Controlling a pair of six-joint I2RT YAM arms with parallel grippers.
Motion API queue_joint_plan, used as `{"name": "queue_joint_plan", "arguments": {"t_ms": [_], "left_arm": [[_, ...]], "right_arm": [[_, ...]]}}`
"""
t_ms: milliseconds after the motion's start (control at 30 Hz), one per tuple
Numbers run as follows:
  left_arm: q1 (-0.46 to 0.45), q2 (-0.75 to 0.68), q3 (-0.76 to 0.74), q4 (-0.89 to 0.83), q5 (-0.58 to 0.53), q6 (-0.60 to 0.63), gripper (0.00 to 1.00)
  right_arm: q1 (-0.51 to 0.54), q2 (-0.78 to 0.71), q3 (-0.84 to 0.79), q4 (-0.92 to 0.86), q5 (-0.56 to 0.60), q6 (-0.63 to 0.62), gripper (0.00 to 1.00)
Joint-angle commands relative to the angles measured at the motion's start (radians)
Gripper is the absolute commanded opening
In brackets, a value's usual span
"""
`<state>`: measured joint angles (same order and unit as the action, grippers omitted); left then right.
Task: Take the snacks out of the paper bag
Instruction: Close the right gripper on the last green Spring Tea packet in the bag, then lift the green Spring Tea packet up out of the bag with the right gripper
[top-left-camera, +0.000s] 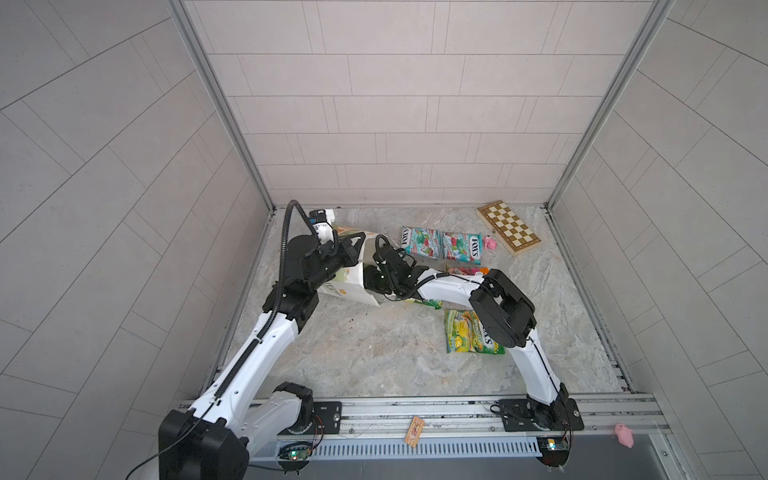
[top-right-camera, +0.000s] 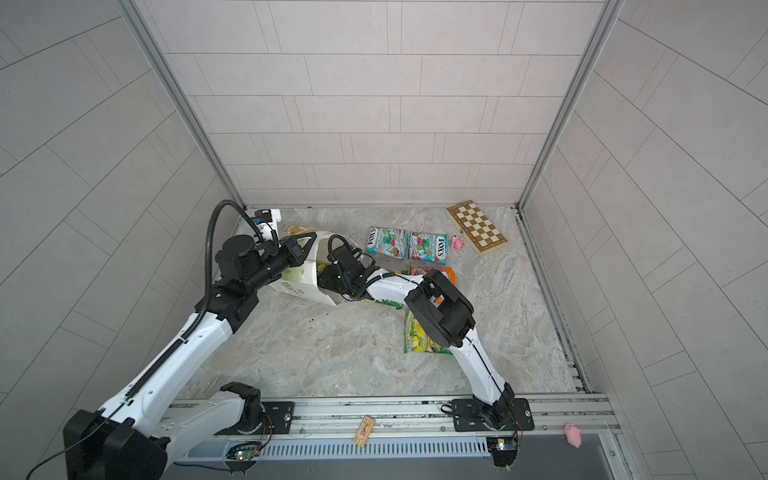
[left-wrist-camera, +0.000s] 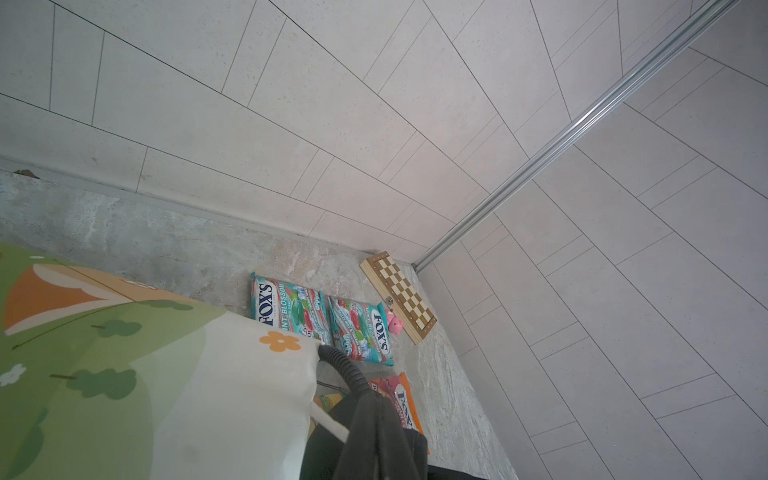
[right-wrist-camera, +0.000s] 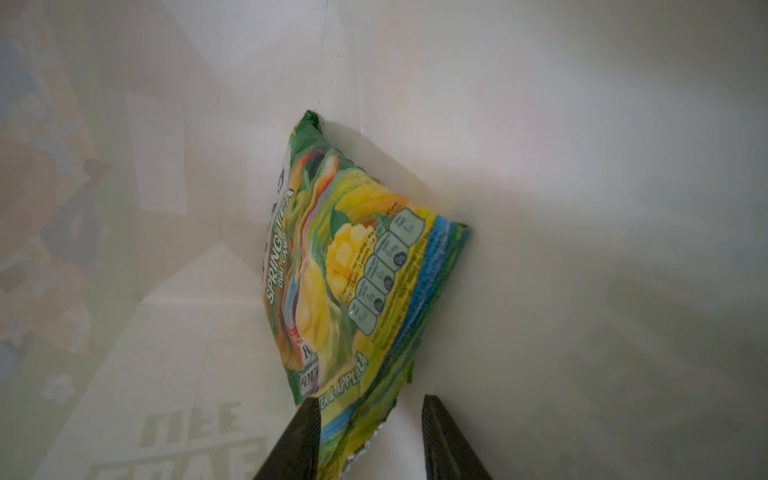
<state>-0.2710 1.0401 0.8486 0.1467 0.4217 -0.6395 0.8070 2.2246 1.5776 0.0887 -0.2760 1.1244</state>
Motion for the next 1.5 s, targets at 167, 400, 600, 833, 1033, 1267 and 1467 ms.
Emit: {"name": "queue_joint_plan", "arguments": {"t_ms": [167,400,600,833,1033,1267,1467], "left_arm": [[-0.002,-0.016,0.008,0.073,0.037,-0.025,0.0],[0.001,-0.02,0.011,0.047,0.008,-0.005,0.0],[0.01,-0.026,0.016,0.008,-0.042,0.026,0.0],[0.016,-0.032,0.019,-0.04,-0.113,0.059,0.0],[0.019,-0.037,0.022,-0.069,-0.163,0.079,0.0],[0.019,-0.032,0.027,-0.09,-0.188,0.09,0.0],[0.019,-0.031,0.026,-0.095,-0.202,0.095,0.0]], "right_arm": [[0.022,0.084,0.077,0.123,0.038,0.09,0.42],[0.035,0.105,0.116,0.177,0.047,0.089,0.23],[0.027,0.07,0.08,0.203,0.014,0.049,0.0],[0.008,-0.008,-0.014,0.231,-0.019,0.024,0.0],[-0.009,-0.078,-0.079,0.226,-0.061,-0.001,0.0],[-0.023,-0.168,-0.129,0.174,-0.064,-0.047,0.0],[-0.033,-0.236,-0.171,0.158,-0.083,-0.068,0.0]]}}
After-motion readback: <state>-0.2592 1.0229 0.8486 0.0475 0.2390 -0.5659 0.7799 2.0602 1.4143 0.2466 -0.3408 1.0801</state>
